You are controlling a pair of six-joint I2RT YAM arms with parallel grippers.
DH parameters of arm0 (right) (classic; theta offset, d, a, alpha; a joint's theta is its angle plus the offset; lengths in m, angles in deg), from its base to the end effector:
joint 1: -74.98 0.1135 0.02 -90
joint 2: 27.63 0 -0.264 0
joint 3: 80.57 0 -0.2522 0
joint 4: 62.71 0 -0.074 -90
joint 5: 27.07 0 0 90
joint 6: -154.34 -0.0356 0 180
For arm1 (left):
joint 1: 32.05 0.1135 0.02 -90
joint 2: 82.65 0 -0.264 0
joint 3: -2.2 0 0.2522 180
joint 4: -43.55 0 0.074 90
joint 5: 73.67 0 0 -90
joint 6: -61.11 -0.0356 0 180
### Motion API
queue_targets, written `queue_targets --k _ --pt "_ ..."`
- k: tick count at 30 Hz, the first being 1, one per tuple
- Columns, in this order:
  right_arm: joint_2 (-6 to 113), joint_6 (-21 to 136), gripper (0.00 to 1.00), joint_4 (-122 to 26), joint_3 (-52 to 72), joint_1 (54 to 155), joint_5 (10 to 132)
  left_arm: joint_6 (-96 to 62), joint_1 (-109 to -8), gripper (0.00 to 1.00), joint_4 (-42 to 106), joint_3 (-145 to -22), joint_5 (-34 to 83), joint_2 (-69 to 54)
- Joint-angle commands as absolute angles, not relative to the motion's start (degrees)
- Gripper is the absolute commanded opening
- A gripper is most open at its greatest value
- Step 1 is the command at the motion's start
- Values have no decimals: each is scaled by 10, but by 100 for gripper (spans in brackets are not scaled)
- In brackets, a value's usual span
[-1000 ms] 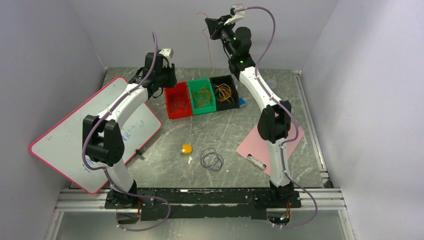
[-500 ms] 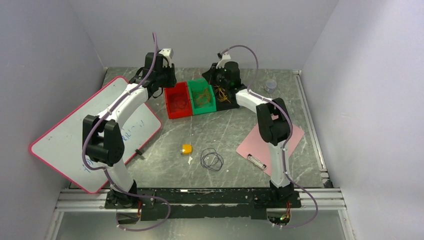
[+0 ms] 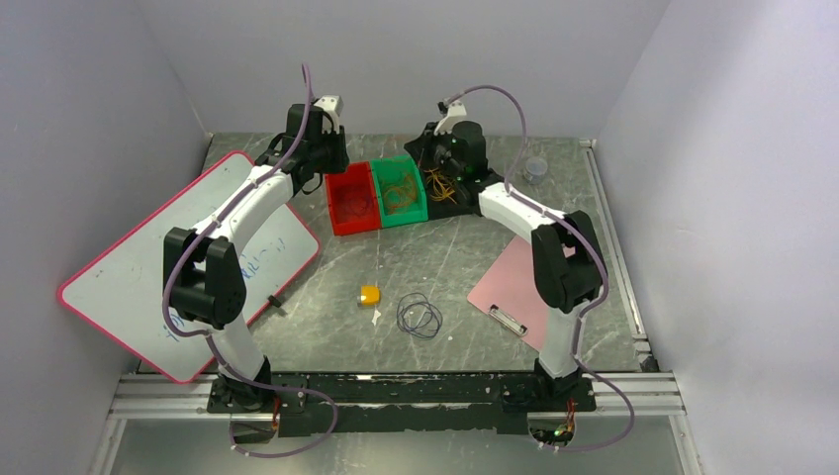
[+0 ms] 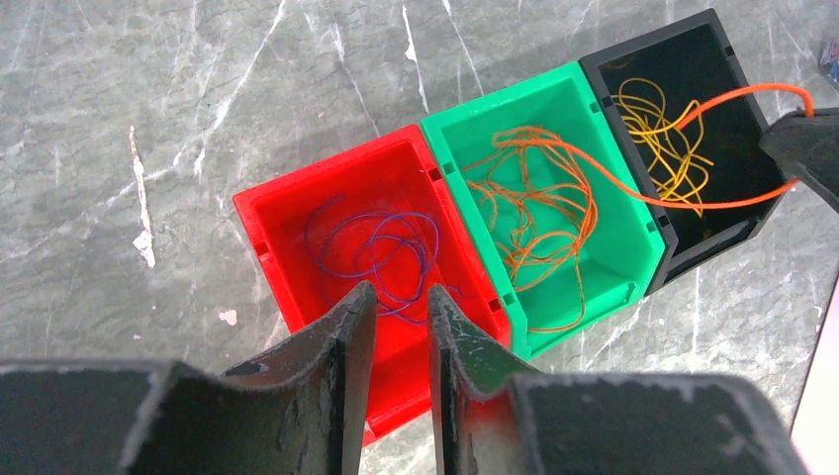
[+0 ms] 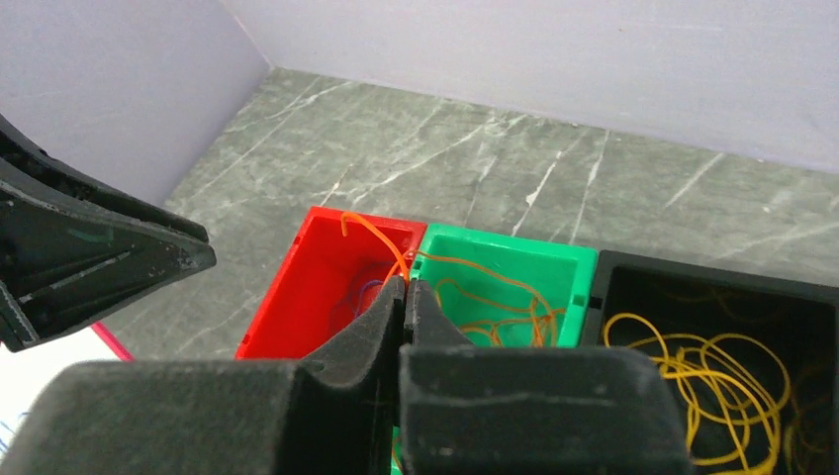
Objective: Untangle the cables
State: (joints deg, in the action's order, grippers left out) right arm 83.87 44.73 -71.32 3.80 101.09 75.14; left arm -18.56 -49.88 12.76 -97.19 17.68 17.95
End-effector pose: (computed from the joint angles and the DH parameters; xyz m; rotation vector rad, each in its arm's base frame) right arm 0.4163 0.2124 0.2764 -0.2635 1.7360 0.7704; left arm 0.3935 -0.1275 0.3096 0.1543 2.1398 -0.3138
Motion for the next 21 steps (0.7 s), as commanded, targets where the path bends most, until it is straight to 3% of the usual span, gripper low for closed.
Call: queue_targets --k 1,9,21 --pt "811 460 0 -678 65 1015 715 -187 -496 31 141 -973 173 172" --pt "825 490 0 -618 61 1028 680 -187 -496 30 139 -976 179 176" --pt "929 604 0 -506 -49 1080 582 -188 -496 30 136 -978 177 180"
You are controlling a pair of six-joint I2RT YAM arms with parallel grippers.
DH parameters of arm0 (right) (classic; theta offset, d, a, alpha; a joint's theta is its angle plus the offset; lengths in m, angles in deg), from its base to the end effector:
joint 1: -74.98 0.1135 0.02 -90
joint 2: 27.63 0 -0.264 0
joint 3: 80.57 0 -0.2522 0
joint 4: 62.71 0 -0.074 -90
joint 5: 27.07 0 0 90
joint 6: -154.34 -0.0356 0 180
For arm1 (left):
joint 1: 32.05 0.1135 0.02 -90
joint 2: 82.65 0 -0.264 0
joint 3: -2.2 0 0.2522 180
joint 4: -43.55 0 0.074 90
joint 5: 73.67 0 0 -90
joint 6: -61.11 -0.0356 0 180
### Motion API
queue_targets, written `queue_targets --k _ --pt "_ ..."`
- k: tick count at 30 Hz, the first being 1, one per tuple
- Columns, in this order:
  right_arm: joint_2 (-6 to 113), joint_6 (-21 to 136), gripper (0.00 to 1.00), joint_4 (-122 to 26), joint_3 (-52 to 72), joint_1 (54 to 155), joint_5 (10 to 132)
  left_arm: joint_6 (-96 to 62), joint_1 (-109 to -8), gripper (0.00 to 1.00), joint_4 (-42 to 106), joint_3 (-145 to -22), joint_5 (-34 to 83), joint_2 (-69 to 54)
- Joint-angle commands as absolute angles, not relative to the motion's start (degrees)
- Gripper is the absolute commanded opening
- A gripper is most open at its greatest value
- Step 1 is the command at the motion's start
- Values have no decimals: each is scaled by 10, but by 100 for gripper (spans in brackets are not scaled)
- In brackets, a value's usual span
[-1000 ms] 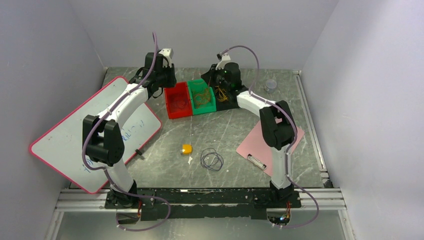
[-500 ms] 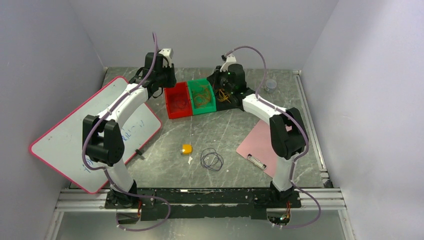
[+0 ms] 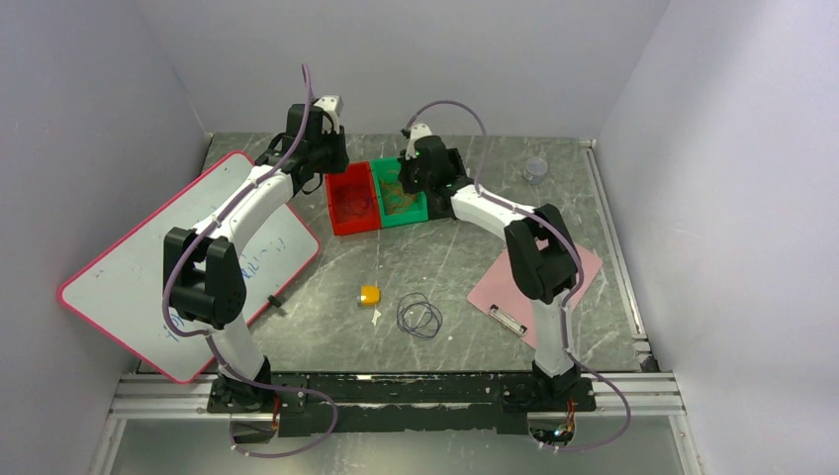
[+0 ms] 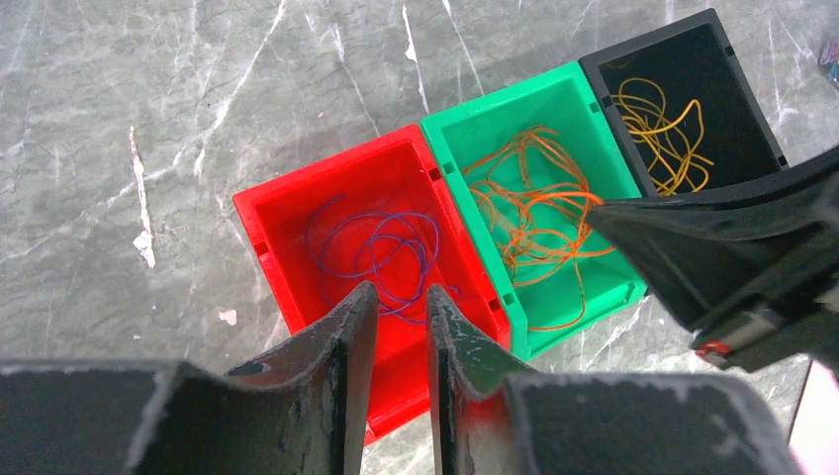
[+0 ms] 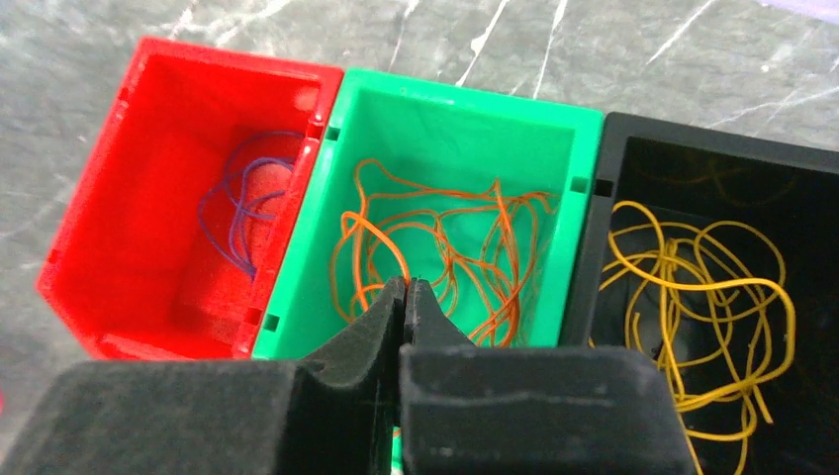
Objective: Untangle the cables
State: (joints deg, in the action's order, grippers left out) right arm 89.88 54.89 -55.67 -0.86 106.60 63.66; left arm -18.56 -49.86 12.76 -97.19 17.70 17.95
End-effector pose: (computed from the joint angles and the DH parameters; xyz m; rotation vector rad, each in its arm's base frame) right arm 0.4109 0.2535 0.2280 -0.3976 1.9862 0.4712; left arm 0.3936 -0.1273 0.3096 0.1541 2.1398 -0.3140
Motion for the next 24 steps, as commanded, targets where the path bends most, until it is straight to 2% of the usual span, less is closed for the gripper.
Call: queue_targets --k 1,13,24 --pt "939 610 0 -500 -58 1084 576 -188 -496 30 135 -978 177 180" --pt "1027 624 0 -444 -149 1095 572 -190 -496 30 133 -980 177 182" --pt "1058 634 1 -434 -163 1101 576 -190 -496 34 134 -980 174 181"
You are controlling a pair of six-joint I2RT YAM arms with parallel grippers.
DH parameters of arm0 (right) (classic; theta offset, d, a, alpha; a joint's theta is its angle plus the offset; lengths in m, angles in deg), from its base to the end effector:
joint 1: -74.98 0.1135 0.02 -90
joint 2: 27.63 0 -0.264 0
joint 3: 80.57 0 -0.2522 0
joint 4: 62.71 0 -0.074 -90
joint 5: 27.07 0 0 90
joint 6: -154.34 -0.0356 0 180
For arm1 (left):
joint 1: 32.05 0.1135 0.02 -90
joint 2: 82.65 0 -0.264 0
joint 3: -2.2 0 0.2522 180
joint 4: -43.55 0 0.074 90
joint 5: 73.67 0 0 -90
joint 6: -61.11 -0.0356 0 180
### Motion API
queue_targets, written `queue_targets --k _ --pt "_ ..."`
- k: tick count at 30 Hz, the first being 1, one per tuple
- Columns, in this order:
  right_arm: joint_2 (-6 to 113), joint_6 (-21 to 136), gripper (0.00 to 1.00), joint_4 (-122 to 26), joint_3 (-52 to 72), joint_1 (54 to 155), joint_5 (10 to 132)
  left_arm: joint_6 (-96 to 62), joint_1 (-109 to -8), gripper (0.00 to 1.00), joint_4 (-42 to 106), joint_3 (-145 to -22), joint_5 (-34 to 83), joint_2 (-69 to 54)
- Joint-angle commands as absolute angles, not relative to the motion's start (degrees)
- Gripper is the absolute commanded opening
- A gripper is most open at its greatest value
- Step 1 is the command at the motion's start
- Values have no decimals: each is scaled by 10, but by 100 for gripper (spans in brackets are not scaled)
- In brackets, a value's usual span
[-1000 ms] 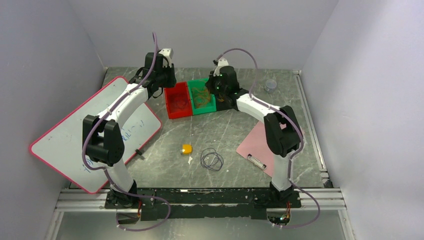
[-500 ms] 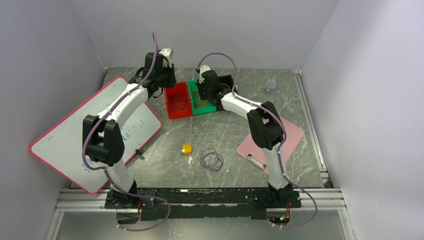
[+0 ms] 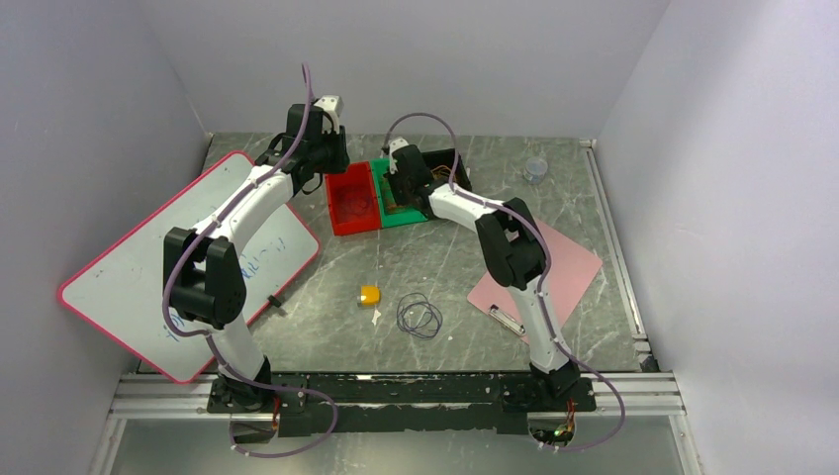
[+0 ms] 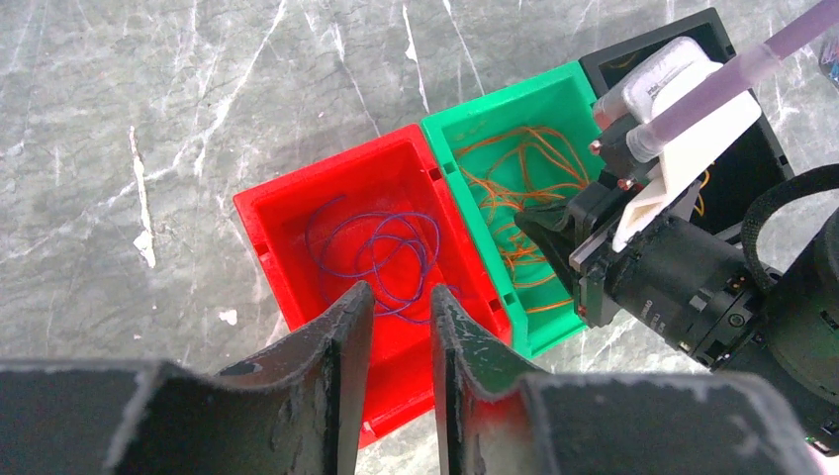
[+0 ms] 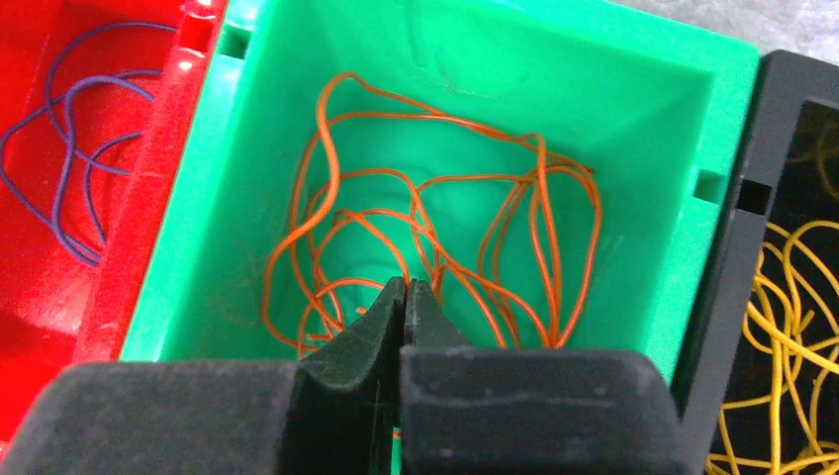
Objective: Untangle the cables
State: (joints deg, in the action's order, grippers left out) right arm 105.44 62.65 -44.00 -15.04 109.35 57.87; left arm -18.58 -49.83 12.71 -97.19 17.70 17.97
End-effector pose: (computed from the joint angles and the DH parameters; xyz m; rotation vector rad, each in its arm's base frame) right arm 0.4362 0.2946 0.1596 -0.5805 2.1535 0.2481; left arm 0.3936 -0.1271 0.3094 0.1540 2.1410 -0.3132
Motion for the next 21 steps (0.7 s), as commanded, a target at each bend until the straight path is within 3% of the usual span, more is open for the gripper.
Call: queue_targets --k 1,13,21 --pt "1056 634 1 -437 -161 1101 577 -190 -496 35 134 -979 172 181" --pt "982 634 34 -475 -137 1103 567 -191 -496 42 136 -974 164 175" --pt "914 634 40 -489 -96 1103 553 -192 -496 43 138 -972 163 170"
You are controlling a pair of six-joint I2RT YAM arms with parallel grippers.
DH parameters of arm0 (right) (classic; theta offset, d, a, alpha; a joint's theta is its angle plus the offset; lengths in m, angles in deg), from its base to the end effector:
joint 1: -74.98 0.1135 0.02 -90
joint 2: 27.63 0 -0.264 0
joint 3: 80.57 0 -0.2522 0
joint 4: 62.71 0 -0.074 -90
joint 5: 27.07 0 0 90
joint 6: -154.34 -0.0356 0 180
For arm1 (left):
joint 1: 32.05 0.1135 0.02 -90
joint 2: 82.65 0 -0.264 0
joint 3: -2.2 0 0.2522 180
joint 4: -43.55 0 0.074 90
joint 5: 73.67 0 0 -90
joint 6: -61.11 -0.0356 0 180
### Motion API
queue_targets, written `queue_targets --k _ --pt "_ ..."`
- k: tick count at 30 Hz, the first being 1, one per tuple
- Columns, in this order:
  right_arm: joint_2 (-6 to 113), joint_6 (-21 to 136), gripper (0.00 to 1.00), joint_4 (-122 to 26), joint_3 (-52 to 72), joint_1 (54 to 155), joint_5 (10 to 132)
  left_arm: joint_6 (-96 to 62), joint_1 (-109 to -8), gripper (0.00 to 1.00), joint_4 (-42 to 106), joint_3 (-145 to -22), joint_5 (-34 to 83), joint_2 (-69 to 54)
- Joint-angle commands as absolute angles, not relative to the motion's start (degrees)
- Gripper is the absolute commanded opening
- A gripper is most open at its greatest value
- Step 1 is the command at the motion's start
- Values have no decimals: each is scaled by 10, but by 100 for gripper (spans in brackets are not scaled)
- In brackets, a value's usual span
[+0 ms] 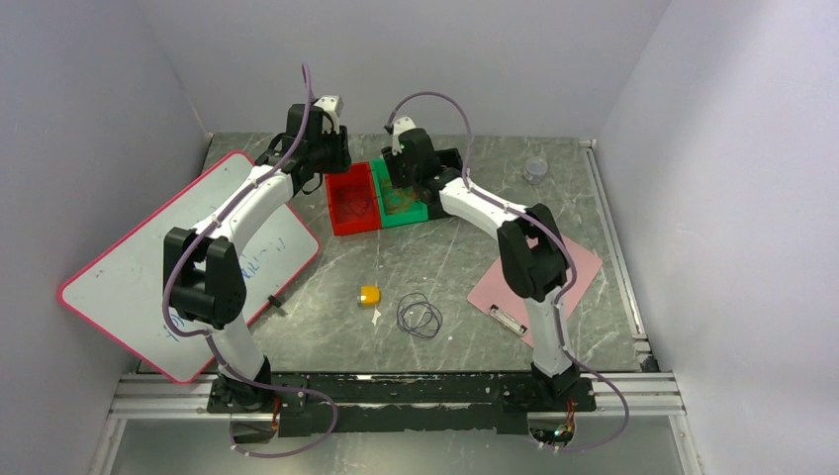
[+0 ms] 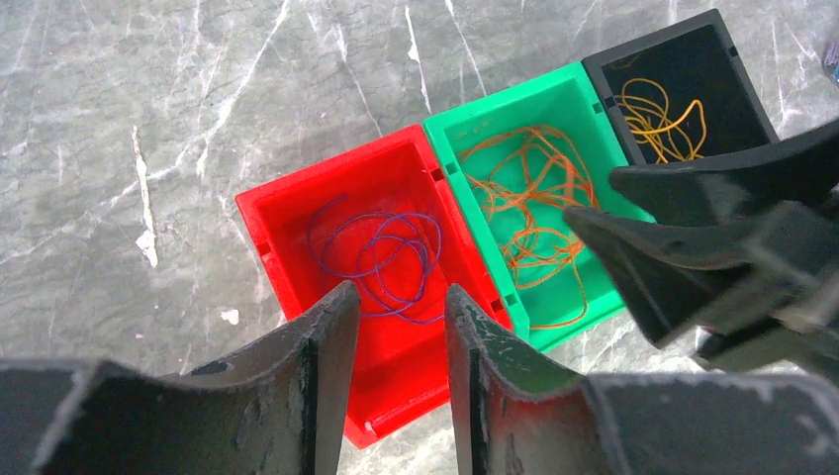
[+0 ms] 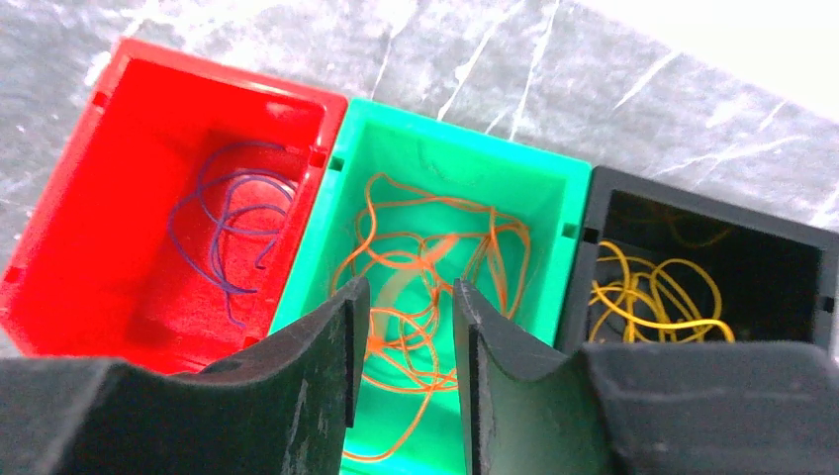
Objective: Untangle the cables
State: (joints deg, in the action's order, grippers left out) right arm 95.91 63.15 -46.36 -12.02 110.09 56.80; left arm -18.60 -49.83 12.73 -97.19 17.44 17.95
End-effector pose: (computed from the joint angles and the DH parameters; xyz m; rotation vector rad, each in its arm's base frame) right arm 0.4183 0.2894 0.2286 -0.5419 2.0039 0.2794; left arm 0.3937 -0.1270 0.3095 0.1516 2.1400 -0.3084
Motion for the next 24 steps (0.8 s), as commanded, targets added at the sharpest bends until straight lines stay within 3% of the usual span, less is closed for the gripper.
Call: queue_targets --k 1,13,24 --pt "905 633 41 -493 -87 1104 552 -193 -496 43 138 -972 163 169" --pt "840 624 46 -489 -18 1103 577 -194 -496 43 138 -973 168 170" --pt "645 580 46 -482 192 1104 625 -198 -497 47 141 -979 225 153"
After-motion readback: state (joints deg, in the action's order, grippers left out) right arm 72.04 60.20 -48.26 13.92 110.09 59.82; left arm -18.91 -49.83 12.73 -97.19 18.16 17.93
